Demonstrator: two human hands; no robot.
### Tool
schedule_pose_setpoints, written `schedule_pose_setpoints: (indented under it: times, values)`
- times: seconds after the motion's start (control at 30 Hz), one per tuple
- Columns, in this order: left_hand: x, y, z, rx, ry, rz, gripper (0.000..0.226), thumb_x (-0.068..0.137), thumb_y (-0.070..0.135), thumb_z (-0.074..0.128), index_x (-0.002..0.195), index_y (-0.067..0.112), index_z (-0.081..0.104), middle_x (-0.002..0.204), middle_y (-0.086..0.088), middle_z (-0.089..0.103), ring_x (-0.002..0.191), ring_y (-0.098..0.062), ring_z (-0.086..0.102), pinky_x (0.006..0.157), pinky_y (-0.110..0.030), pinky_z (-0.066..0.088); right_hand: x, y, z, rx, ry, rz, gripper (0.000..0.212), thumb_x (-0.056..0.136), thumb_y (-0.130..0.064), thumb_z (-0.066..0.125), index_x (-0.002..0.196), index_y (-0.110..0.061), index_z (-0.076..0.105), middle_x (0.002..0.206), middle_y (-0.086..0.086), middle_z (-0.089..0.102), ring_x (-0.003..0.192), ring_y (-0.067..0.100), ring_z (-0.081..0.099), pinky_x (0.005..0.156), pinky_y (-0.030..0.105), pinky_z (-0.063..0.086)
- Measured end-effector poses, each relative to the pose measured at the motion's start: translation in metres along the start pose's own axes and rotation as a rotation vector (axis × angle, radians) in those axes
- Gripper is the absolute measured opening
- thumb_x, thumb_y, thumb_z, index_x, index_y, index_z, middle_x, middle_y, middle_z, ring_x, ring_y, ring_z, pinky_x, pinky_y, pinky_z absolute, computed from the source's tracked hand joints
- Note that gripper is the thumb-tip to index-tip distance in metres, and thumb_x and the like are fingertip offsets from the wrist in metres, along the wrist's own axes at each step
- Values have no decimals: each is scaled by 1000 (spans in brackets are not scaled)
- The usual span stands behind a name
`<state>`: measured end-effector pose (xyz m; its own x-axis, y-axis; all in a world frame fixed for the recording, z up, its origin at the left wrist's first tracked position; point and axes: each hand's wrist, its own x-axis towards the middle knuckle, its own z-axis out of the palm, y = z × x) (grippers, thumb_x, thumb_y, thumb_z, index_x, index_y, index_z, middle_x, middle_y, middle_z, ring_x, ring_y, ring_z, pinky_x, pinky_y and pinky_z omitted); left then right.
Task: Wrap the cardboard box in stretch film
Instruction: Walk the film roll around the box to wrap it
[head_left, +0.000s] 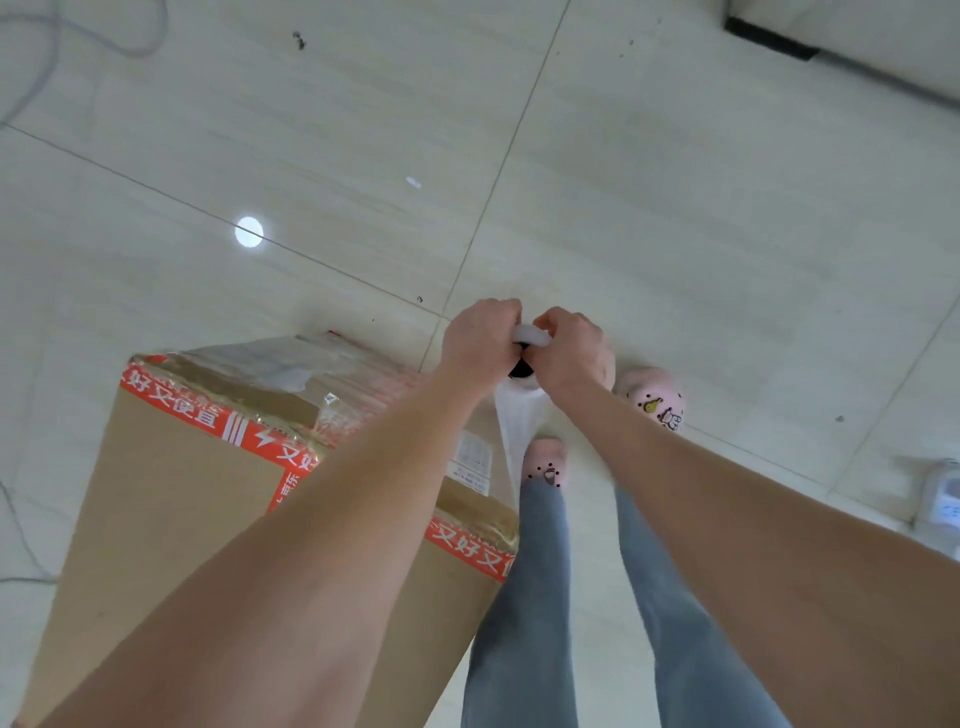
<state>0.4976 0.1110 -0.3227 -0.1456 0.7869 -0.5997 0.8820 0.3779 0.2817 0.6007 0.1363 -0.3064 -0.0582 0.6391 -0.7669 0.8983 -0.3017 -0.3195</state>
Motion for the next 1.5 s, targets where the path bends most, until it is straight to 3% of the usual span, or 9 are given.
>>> schedule_pose_setpoints:
  times: [0.17, 0.3, 0.43, 0.53, 0.63, 0.8, 0.97, 1.23, 1.5]
  values:
    - [5, -11, -11, -144, 19, -206, 5, 81, 17, 53, 80, 11, 53, 69, 0, 53, 70, -22, 53, 53, -29, 38, 10, -23, -5, -55, 10, -87, 30, 85, -16, 55, 114, -24, 59, 114, 0, 58, 96, 23, 58, 69, 30, 39]
    - [5, -24, -17, -325, 53, -462, 17, 79, 26, 59, 78, 12, 51, 70, 0, 53, 72, -24, 56, 54, -28, 37, 18, -44, -7, -48, -9, -97, 35, 84, -16, 58, 118, -23, 53, 119, 2, 51, 102, 27, 57, 74, 32, 43]
    - [1, -34, -14, -586, 108, -706, 23, 81, 35, 57, 72, 16, 47, 74, -3, 64, 69, -24, 66, 60, -35, 55, 25, -61, -4, 22, -78, -68, 39, 85, -26, 61, 122, -24, 49, 121, 3, 49, 88, 22, 52, 70, 30, 39]
    - [3, -39, -17, -573, 122, -689, 27, 82, 35, 59, 74, 13, 46, 73, -2, 57, 71, -25, 62, 61, -36, 53, 33, -75, -5, -21, -114, -126, 37, 86, -23, 61, 122, -25, 51, 121, 3, 49, 85, 21, 47, 69, 29, 40]
    - [11, -45, -27, -378, 162, -520, 17, 81, 21, 59, 89, 8, 51, 85, -8, 56, 79, -28, 55, 60, -34, 40, 37, -83, -6, -95, -157, -173, 33, 86, -19, 59, 118, -24, 55, 116, 3, 51, 83, 21, 50, 65, 29, 40]
    - [26, -46, -43, -215, 138, -387, 19, 81, 15, 50, 97, 13, 61, 89, -5, 60, 83, -26, 58, 62, -31, 40, 41, -92, -8, -182, -183, -252, 28, 84, -16, 55, 111, -24, 61, 105, 2, 62, 84, 21, 58, 65, 30, 47]
    - [25, -56, -51, -330, 169, -550, 15, 79, 15, 51, 91, 13, 60, 79, -1, 54, 77, -25, 56, 60, -30, 44, 44, -104, -5, -199, -163, -292, 33, 82, -19, 56, 113, -29, 61, 107, -2, 64, 94, 21, 61, 77, 33, 52]
    - [9, -87, -52, -565, 275, -853, 12, 78, 18, 60, 87, 12, 54, 83, -4, 58, 79, -25, 56, 60, -30, 42, 45, -138, 17, -115, -224, -355, 38, 86, -18, 60, 123, -28, 59, 119, -2, 62, 104, 21, 60, 78, 27, 47]
    - [6, -92, -54, -534, 226, -889, 16, 80, 16, 58, 95, 10, 56, 94, -8, 61, 82, -25, 55, 61, -30, 39, 45, -143, 25, -123, -244, -357, 37, 86, -19, 63, 122, -29, 62, 116, -4, 65, 104, 19, 61, 76, 24, 44]
